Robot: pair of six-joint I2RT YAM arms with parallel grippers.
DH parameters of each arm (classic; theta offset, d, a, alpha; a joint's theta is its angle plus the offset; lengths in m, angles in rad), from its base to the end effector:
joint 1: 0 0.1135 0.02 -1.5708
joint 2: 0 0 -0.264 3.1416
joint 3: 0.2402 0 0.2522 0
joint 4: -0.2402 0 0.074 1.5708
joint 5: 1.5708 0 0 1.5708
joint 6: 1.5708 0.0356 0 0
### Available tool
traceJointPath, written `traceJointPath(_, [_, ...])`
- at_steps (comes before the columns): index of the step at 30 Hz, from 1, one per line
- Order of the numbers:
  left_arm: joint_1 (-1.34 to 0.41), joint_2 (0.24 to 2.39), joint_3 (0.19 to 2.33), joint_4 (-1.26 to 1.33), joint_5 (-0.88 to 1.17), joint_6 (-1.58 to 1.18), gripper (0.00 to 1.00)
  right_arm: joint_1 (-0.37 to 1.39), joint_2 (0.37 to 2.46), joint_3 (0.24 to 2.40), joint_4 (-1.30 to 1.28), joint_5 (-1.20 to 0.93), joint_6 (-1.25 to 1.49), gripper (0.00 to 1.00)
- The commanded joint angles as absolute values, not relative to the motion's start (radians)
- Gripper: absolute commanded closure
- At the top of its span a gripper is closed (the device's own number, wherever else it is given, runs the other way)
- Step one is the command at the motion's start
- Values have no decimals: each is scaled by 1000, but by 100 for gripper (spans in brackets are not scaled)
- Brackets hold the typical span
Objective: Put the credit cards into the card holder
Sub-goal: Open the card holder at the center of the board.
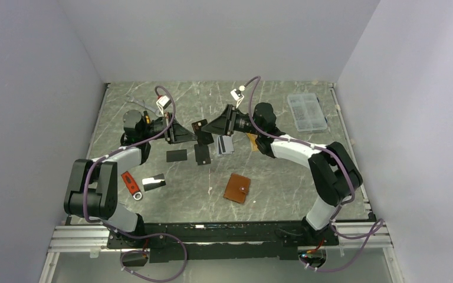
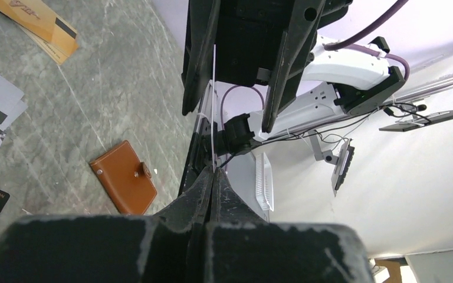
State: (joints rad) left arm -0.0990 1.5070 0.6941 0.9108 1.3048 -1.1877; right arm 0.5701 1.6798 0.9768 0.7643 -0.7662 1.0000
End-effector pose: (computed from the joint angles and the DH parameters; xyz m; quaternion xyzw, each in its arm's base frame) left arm 0.2932 -0.0636 0.2484 0.1084 0.6895 -0.6794 0.2264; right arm 0.3014 0.2226 0.2694 -0.1305 0.6789 0.6587 0.2969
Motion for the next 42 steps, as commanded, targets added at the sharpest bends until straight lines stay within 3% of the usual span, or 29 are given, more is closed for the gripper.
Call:
traceJointPath(1, [-103,1479,708,916,1323,-1158,100,570,1714,1014,875,-850,1053,53])
traceJointPath(3, [-104,1480,709,903,1322,-1148,100,572,1716,1004,887,-847,1066,64])
traceJointPath(6, [-104,1472,713,837,1318,-1097,100,571,1695,982,853,-829,1050,95])
traceJointPath(7, [-105,1468,719,800,1313,-1066,97,570,1678,975,810,-814,1027,100])
traceJointPath(9, [-109,1456,743,659,1291,-956,79,570,1624,950,696,-759,963,100])
traceJointPath(11, [-119,1447,796,391,1245,-764,68,569,1546,933,487,-662,865,100])
traceJointPath(14, [-169,1457,896,-38,1119,-460,61,593,1427,916,88,-465,744,100])
traceJointPath(19, [-238,1505,1023,-341,1003,-175,52,736,1304,870,-305,-105,728,100])
traceJointPath(30, [-308,1470,1025,-482,890,27,51,963,1420,911,-580,287,920,100])
traceJointPath(35, [-312,1465,1019,-488,895,38,52,994,1455,904,-644,345,973,100])
traceJointPath(42, [-335,1472,1024,-490,882,46,53,1008,1345,852,-686,398,1036,100])
